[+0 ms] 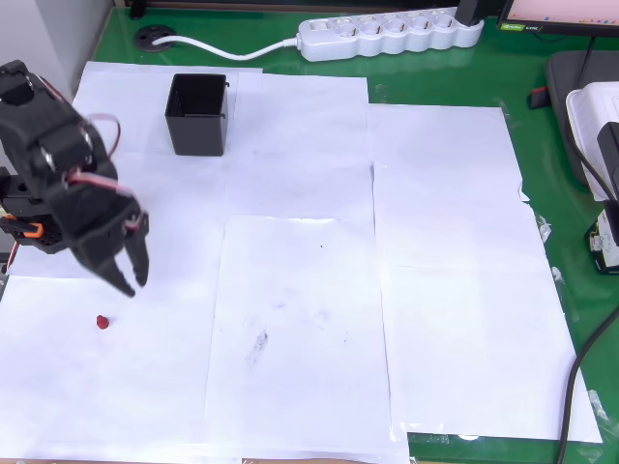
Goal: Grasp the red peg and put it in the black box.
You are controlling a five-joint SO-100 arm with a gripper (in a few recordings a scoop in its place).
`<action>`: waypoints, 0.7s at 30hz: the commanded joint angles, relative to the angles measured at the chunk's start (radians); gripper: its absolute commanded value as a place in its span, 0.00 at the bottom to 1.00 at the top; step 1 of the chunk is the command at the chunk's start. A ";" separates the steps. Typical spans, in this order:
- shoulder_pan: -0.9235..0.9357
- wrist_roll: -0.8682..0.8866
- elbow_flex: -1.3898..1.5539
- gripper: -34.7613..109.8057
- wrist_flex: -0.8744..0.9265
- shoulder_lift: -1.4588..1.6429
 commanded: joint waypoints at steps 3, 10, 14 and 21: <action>0.020 -0.028 -0.184 0.24 0.008 -0.198; 0.020 -0.025 -0.221 0.41 0.038 -0.247; 0.052 -0.051 -0.250 0.41 0.009 -0.230; 0.144 -0.152 -0.393 0.48 -0.225 -0.195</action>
